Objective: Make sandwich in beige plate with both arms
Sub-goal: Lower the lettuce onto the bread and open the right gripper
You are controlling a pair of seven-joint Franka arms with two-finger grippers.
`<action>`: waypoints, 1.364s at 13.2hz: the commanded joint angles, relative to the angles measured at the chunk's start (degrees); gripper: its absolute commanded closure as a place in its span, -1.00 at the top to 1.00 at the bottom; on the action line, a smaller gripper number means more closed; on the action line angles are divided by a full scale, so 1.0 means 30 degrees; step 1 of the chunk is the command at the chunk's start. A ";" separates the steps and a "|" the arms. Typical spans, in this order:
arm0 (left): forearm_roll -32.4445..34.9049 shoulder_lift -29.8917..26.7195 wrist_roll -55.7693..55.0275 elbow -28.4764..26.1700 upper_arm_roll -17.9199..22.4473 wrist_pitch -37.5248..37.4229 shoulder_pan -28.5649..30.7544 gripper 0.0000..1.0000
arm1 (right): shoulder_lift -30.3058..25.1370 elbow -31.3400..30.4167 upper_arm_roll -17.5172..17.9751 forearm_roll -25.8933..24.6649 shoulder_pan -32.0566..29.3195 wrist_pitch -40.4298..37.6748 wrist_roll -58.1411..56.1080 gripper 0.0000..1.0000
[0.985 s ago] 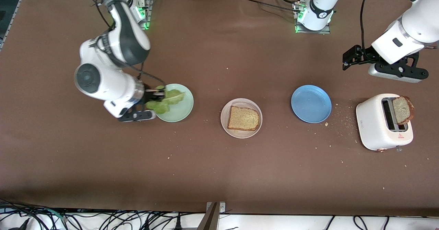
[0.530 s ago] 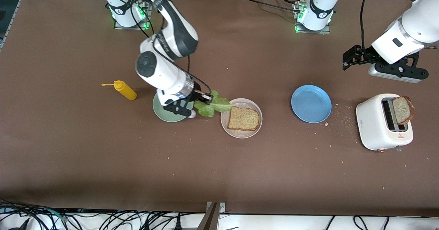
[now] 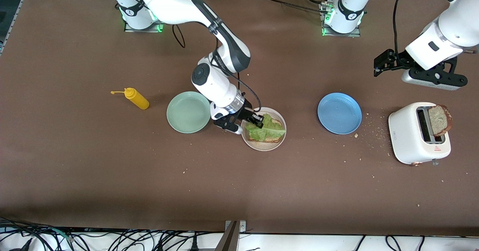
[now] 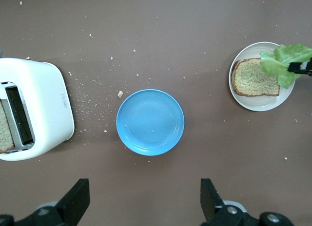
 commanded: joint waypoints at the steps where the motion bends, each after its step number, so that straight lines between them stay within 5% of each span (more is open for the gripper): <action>1: -0.0244 0.0216 -0.0020 0.0571 0.0082 -0.0464 -0.0088 1.00 | 0.2285 0.2510 0.0073 0.0142 0.0165 0.2075 -0.0198 -1.00; 10: -0.0215 0.0216 -0.0020 0.0542 0.0082 -0.0464 -0.0088 1.00 | 0.2350 0.0610 0.0835 0.0288 0.0518 0.2819 -0.0785 -1.00; 17: -0.0215 0.0216 -0.0020 0.0542 0.0082 -0.0464 -0.0088 1.00 | 0.1470 -0.0008 0.0835 0.0054 -0.0128 0.0914 -0.0816 -1.00; 18: -0.0215 0.0187 -0.0020 0.0542 0.0082 -0.0464 -0.0088 1.00 | 0.1528 -0.0008 0.0835 0.0025 -0.0128 0.0944 -0.0758 -0.56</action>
